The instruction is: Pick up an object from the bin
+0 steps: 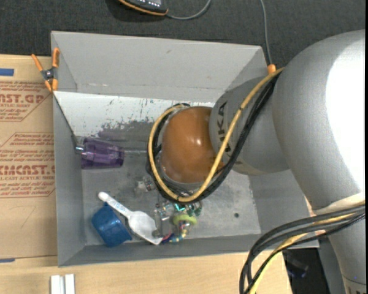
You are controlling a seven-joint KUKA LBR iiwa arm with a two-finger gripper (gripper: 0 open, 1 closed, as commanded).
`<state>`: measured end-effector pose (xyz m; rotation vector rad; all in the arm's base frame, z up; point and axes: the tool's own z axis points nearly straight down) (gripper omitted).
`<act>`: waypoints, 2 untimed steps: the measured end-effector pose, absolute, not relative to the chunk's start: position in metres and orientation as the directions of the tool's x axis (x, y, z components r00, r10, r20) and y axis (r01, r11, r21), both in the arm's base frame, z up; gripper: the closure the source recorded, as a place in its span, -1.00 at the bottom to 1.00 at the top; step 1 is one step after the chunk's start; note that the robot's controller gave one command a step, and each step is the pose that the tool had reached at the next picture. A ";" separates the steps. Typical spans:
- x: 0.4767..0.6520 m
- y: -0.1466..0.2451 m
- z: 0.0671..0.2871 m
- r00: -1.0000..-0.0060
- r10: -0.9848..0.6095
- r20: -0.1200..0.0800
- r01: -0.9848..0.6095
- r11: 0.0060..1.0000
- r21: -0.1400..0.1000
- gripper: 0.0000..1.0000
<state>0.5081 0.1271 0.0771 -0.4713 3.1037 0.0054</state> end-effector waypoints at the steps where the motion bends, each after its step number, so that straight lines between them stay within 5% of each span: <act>1: 0.504 0.120 0.071 -0.947 -0.320 -0.006 -0.320 0.947 0.003 -1.00; 2: 0.504 0.120 0.071 -0.947 -0.320 -0.006 -0.320 0.947 0.004 -1.00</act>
Offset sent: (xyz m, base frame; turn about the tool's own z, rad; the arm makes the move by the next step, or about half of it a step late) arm 0.0000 0.0000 0.0000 0.0000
